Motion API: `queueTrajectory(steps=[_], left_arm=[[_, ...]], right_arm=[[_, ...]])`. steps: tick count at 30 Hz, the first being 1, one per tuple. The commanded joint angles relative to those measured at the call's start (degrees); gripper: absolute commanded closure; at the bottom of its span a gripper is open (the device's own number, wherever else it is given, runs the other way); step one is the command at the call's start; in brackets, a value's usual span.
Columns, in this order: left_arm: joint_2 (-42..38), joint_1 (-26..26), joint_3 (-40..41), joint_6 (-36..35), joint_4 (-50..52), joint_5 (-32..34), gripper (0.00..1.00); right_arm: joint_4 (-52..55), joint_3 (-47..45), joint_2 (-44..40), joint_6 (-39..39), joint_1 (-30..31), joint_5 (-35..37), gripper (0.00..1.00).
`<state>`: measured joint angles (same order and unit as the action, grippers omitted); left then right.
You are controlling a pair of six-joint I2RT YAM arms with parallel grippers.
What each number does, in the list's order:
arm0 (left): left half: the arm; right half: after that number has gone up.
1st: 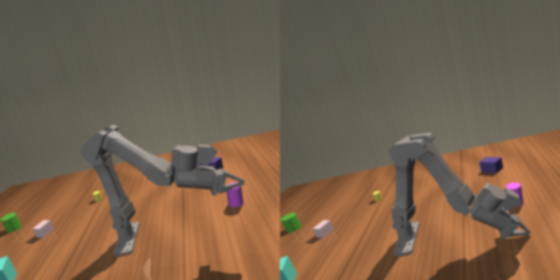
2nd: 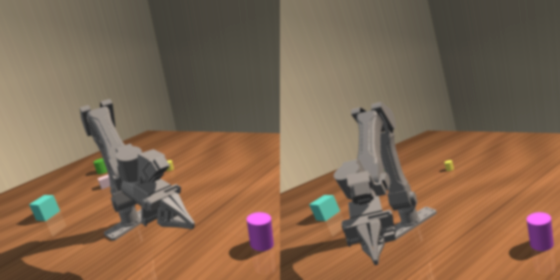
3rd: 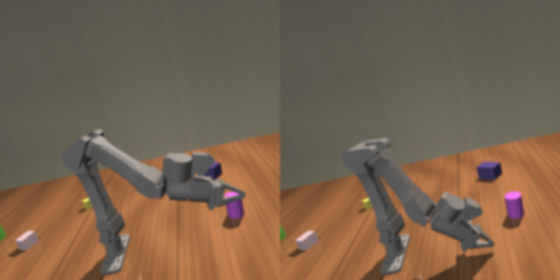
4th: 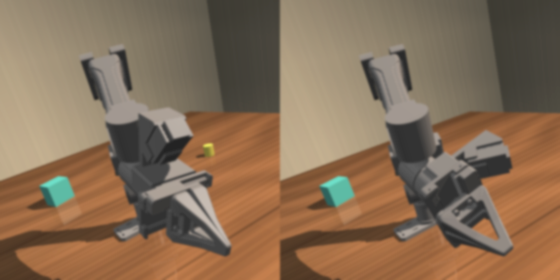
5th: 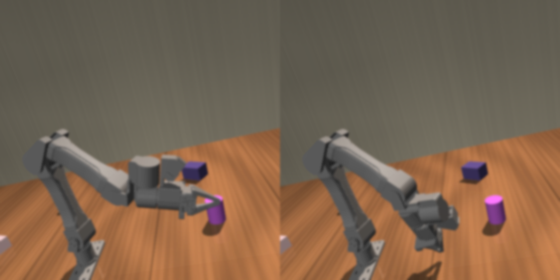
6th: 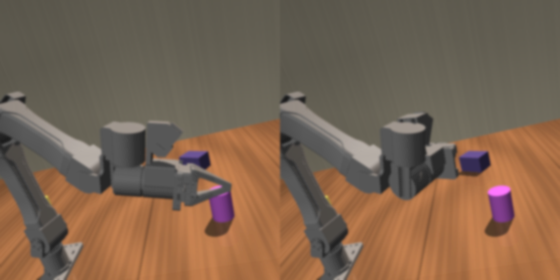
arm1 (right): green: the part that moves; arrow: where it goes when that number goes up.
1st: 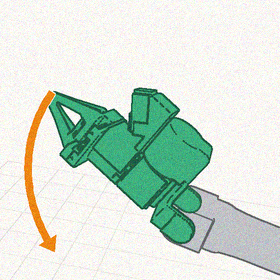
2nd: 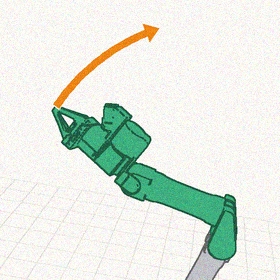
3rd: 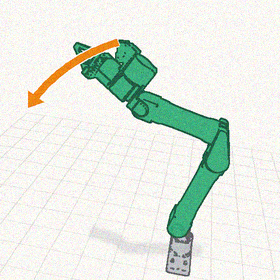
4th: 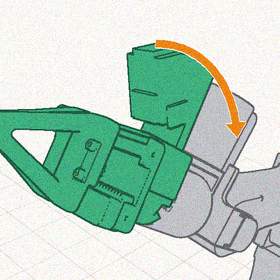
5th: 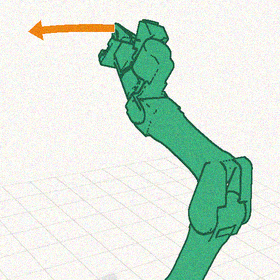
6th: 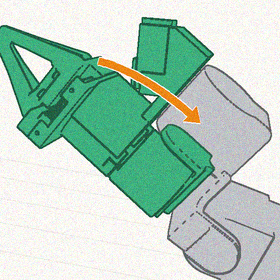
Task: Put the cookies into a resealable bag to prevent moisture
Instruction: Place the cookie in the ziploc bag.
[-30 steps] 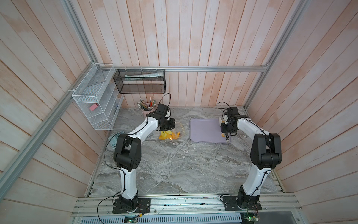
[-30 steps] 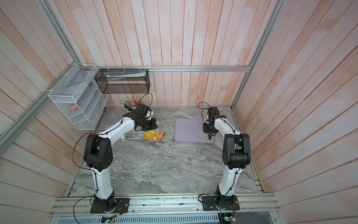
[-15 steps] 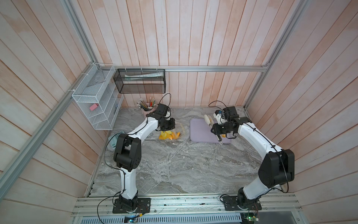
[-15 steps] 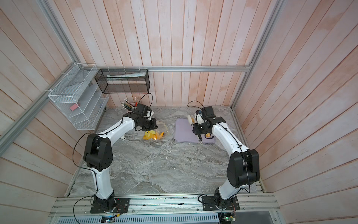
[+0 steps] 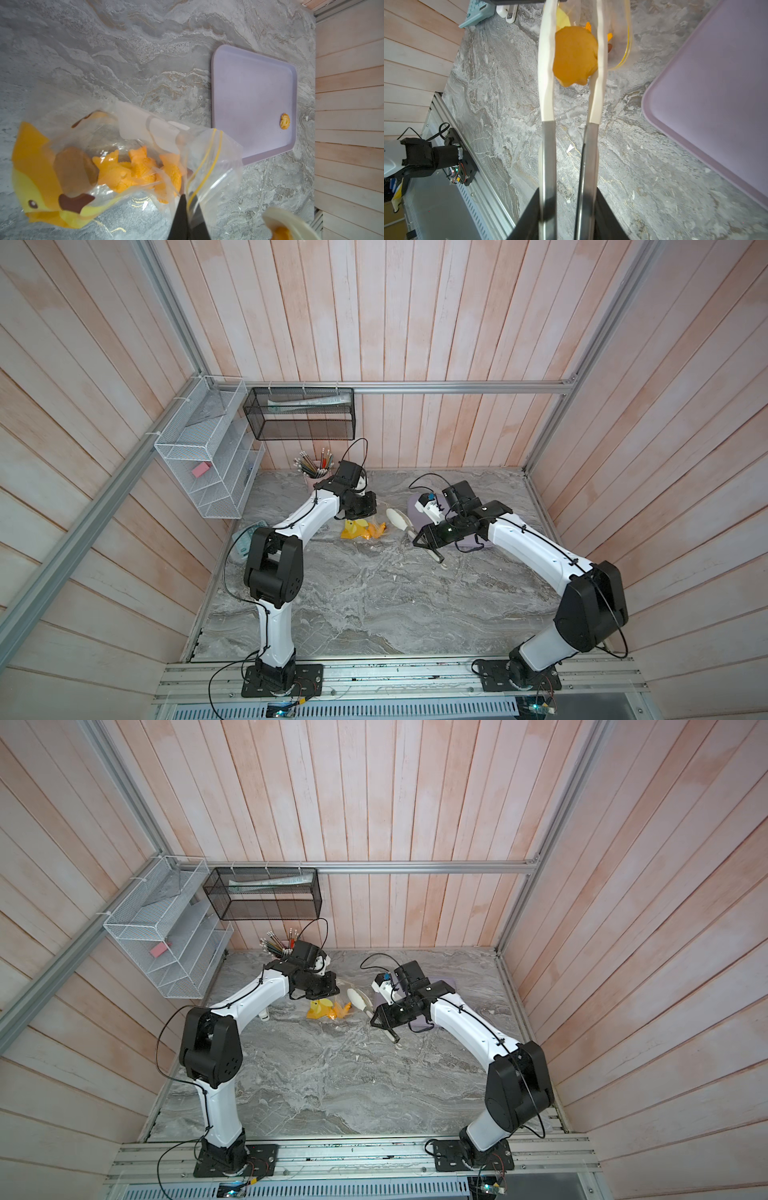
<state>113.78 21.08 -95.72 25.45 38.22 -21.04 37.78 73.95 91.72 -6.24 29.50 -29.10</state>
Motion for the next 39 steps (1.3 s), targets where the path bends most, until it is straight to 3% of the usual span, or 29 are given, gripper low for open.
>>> queueTrajectory(steps=[1, 16, 23, 30, 39], left_arm=[[-0.7, 0.3, -1.8, -1.5, 0.9, -1.4, 1.0], [-2.8, 0.4, -1.7, -3.3, 2.1, -2.0, 1.0], [-2.6, 0.4, -1.9, -3.2, 2.0, -2.1, 1.0], [-2.3, -0.1, -2.1, -2.6, 1.8, -1.2, 1.0], [-0.7, -1.3, -2.2, -0.8, 0.8, 1.1, 1.0]], right_arm=[[-4.8, -0.4, 2.0, -1.8, 0.2, -2.6, 0.66], [-7.2, 7.8, 13.7, -2.6, 0.3, -1.7, 0.66], [-6.6, 11.5, 16.4, -2.0, 0.2, -0.9, 0.52], [-6.2, 10.1, 14.5, -1.2, 0.1, -1.5, 0.53], [-3.7, 0.4, 1.0, 4.0, -0.1, -4.5, 0.58]])
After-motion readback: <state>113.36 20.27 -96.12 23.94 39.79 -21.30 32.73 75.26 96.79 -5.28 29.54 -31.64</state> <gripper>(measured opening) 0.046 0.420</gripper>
